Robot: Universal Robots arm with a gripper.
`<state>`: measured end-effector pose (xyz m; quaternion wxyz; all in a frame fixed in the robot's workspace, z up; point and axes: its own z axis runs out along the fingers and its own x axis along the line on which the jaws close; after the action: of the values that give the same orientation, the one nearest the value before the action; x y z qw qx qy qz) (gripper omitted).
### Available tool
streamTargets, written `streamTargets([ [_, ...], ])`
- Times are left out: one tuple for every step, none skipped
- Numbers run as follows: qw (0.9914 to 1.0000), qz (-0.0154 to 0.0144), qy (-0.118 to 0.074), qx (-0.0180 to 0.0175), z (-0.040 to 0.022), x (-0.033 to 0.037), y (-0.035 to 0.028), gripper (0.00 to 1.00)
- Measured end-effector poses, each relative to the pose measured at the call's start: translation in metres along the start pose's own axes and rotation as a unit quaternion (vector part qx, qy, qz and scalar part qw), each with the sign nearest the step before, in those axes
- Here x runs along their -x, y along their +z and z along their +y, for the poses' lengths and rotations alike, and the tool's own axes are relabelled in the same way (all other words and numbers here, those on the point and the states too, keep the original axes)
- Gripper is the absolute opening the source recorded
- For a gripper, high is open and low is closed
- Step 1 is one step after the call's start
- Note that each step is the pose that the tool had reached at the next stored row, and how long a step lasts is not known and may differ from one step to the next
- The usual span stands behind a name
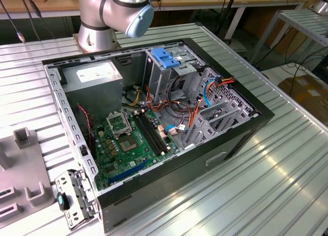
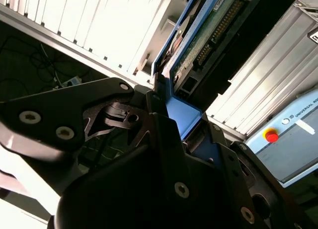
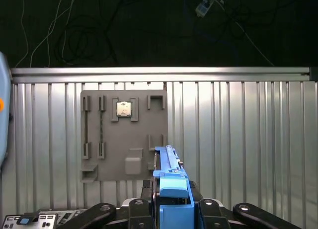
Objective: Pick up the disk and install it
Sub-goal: 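Pick up the disk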
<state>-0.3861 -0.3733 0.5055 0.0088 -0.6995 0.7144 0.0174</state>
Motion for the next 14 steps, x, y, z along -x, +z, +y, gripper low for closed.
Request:
streamTargets([
  [1.0, 0.0, 0.0, 0.0, -0.0015, 0.0, 0.0, 0.37],
  [1.0, 0.0, 0.0, 0.0, -0.0038, 0.0001, 0.0, 0.37],
  [1.0, 0.0, 0.0, 0.0, -0.0051, 0.0001, 0.0, 0.37],
  [1.0, -0.0001, 0.0, -0.0001, -0.007, 0.0001, 0.0, 0.37],
  [1.0, 0.0, 0.0, 0.0, -0.0081, 0.0001, 0.0, 0.37],
  [1.0, 0.0, 0.0, -0.0001, -0.009, 0.0002, 0.0, 0.37],
  [1.0, 0.0, 0.0, -0.0001, -0.011, 0.0002, 0.0, 0.37],
  [1.0, 0.0, 0.0, 0.0, -0.0131, 0.0002, -0.0001, 0.37],
  [1.0, 0.0, 0.0, 0.0, -0.0153, 0.0002, -0.0001, 0.37],
  [1.0, 0.0, 0.0, 0.0, -0.0166, 0.0002, -0.0001, 0.37],
  [1.0, 0.0, 0.0, 0.0, -0.0176, 0.0002, -0.0001, 0.37],
  [1.0, 0.0001, 0.0, 0.0, -0.0189, 0.0003, -0.0001, 0.37],
  [1.0, 0.0, 0.0, 0.0, -0.0201, 0.0003, -0.0001, 0.37],
  [1.0, 0.0001, 0.0, -0.0001, -0.0213, 0.0003, -0.0001, 0.37],
])
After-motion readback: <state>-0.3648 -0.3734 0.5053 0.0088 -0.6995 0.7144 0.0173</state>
